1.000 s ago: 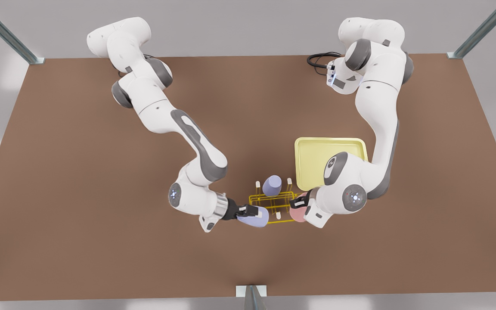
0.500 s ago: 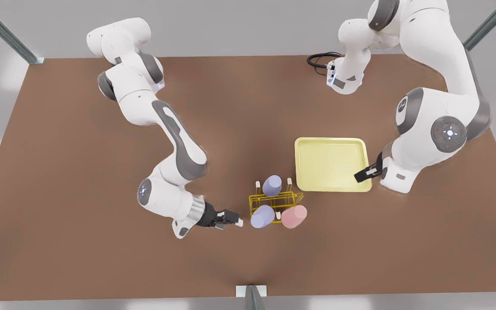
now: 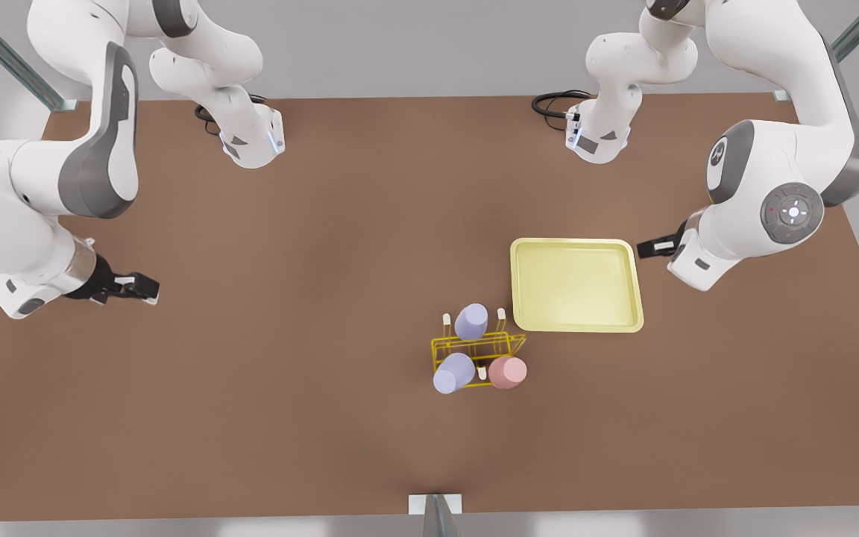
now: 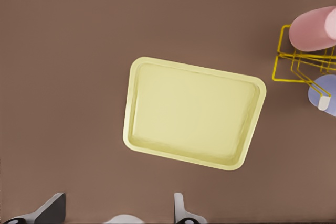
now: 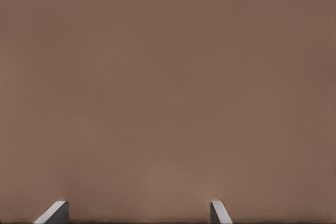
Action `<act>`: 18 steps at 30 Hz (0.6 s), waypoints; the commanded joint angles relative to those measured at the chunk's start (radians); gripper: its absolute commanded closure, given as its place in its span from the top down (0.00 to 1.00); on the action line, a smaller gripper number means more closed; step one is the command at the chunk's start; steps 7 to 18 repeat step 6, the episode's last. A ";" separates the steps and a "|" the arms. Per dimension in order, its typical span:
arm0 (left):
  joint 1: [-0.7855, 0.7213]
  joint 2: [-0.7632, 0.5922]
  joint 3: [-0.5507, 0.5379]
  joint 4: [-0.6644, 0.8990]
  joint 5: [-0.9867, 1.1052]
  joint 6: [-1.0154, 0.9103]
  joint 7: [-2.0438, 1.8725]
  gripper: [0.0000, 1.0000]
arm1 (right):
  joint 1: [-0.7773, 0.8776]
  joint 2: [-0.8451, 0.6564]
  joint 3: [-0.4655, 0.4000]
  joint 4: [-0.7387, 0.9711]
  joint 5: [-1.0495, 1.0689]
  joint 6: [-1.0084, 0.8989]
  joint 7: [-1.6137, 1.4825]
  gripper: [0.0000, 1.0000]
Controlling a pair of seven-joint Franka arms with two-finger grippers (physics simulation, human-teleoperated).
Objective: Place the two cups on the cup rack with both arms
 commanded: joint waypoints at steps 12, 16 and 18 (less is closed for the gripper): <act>0.000 -0.001 0.000 -0.003 0.000 -0.044 0.226 1.00 | -0.291 -0.139 0.336 -0.141 -0.106 -0.030 -0.030 1.00; 0.000 -0.001 0.000 -0.003 0.000 -0.044 0.226 1.00 | -0.291 -0.139 0.336 -0.141 -0.106 -0.030 -0.030 1.00; 0.000 -0.001 0.000 -0.003 0.000 -0.044 0.226 1.00 | -0.291 -0.139 0.336 -0.141 -0.106 -0.030 -0.030 1.00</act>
